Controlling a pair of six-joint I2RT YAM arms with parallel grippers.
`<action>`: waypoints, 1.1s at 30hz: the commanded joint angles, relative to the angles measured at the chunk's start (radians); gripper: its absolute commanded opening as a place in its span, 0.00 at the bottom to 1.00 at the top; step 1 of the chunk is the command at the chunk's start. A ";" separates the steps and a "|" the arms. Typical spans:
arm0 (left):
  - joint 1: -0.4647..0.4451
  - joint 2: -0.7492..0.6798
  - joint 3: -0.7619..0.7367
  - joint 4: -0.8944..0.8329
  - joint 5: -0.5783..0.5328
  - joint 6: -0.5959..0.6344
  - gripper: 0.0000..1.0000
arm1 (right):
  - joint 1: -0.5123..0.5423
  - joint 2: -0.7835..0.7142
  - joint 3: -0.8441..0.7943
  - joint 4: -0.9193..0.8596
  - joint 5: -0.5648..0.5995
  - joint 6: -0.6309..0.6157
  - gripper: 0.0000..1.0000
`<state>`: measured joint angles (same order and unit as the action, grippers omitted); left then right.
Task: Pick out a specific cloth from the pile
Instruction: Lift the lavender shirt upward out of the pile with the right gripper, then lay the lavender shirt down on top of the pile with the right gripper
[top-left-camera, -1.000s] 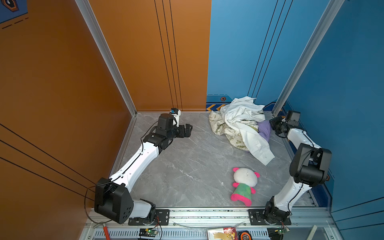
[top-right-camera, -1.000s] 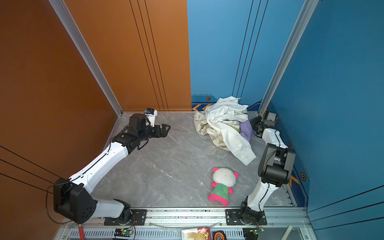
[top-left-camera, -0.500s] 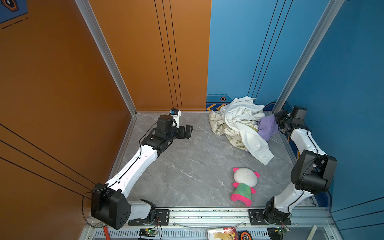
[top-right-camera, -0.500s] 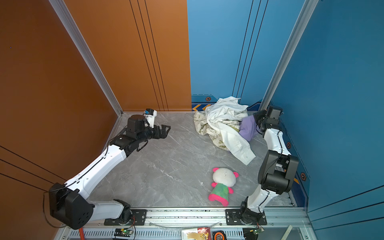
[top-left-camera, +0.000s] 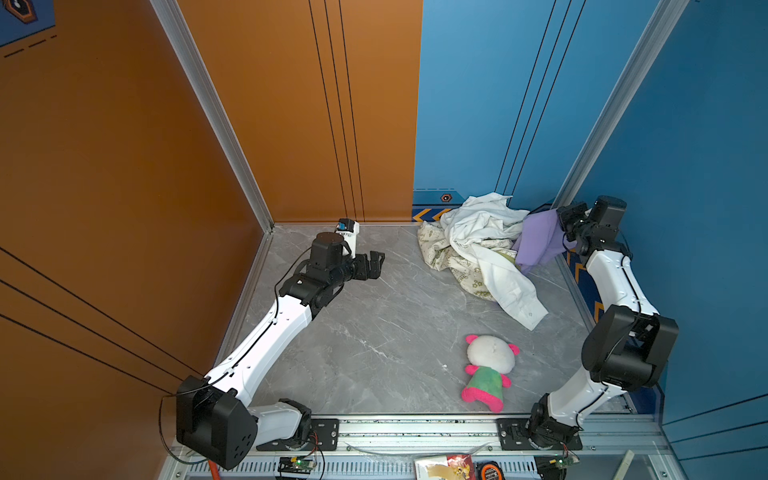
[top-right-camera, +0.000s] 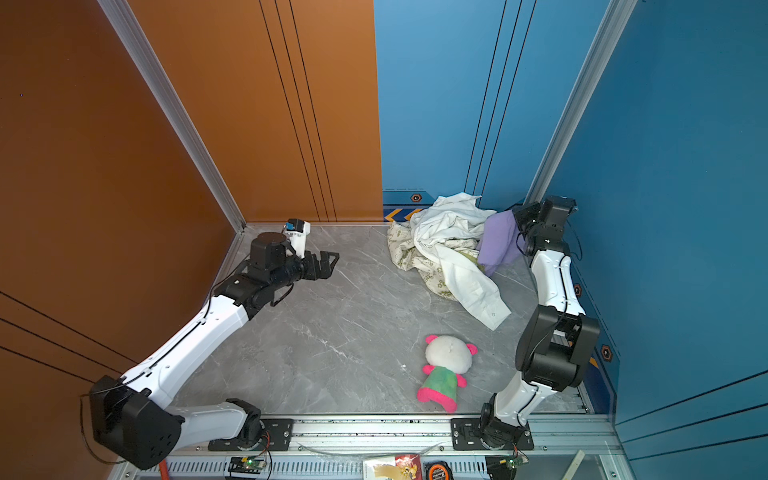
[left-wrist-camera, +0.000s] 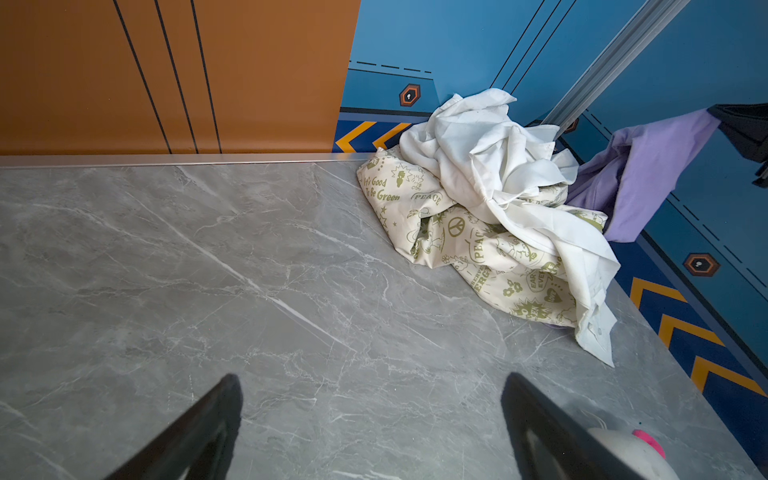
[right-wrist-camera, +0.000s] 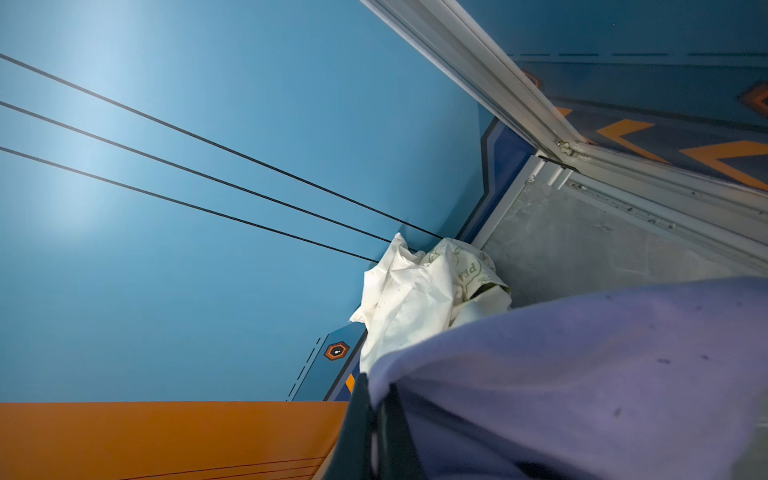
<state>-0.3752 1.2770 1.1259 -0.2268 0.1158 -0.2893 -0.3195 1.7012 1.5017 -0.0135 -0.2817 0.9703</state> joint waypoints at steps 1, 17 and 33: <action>-0.011 0.000 -0.008 0.029 -0.013 -0.011 0.98 | 0.002 -0.066 0.078 0.086 0.045 0.013 0.00; -0.029 0.015 -0.005 0.067 -0.013 -0.016 0.98 | 0.017 -0.053 0.311 0.045 0.086 -0.040 0.00; -0.029 0.014 0.001 0.072 -0.013 0.005 0.98 | 0.276 0.042 0.636 -0.183 0.039 -0.383 0.00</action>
<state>-0.3962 1.2888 1.1259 -0.1745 0.1131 -0.2962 -0.1047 1.7157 2.0975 -0.1246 -0.2085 0.7193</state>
